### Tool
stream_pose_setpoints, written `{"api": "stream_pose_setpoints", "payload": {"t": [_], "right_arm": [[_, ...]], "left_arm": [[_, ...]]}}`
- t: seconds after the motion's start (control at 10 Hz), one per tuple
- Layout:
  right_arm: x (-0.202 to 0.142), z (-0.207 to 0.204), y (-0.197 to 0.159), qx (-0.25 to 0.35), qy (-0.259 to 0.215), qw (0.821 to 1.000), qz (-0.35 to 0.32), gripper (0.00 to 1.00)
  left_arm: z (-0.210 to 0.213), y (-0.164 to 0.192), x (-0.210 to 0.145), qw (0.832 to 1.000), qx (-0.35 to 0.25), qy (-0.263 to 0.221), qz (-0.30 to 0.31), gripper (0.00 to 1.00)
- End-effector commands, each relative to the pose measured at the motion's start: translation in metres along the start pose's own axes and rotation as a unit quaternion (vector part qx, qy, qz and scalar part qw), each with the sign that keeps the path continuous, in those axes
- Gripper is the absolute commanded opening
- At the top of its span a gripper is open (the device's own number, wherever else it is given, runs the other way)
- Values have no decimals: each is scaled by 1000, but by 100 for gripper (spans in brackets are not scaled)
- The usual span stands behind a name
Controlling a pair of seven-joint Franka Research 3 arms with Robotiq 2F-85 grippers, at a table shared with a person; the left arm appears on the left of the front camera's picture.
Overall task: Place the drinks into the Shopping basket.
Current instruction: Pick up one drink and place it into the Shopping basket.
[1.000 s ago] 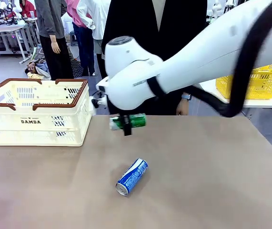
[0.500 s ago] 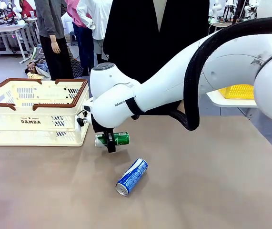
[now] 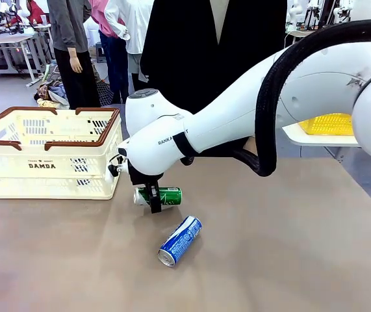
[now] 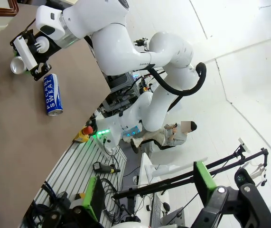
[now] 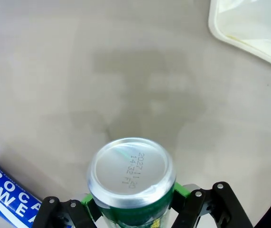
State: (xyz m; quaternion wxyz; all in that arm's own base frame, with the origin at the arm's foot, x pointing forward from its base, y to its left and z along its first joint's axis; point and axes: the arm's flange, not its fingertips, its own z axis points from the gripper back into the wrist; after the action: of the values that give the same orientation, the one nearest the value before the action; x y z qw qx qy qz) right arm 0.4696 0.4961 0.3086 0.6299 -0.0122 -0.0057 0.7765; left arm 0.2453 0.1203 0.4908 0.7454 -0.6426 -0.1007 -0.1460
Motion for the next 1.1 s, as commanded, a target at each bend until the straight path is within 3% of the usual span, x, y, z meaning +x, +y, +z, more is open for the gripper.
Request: {"api": "stream_pose_setpoints", "payload": {"t": [0.0, 0.1, 0.2, 0.7, 1.0], "right_arm": [[-6, 6, 11, 13, -1, 1000, -11, 33], [-6, 5, 11, 15, -3, 1000, -9, 88], [-7, 6, 10, 16, -6, 1000, -7, 100], [-12, 10, 10, 5, -17, 999, -33, 100], [-24, 41, 14, -4, -40, 998, -50, 100]], "left_arm": [[-1, -3, 0, 1000, -12, -8, -3, 100], [-1, -3, 0, 1000, -12, -8, -3, 100], [-1, -3, 0, 1000, -12, -8, -3, 100], [-1, -3, 0, 1000, -12, -8, -3, 100], [-1, -3, 0, 1000, -12, -8, -3, 100]]}}
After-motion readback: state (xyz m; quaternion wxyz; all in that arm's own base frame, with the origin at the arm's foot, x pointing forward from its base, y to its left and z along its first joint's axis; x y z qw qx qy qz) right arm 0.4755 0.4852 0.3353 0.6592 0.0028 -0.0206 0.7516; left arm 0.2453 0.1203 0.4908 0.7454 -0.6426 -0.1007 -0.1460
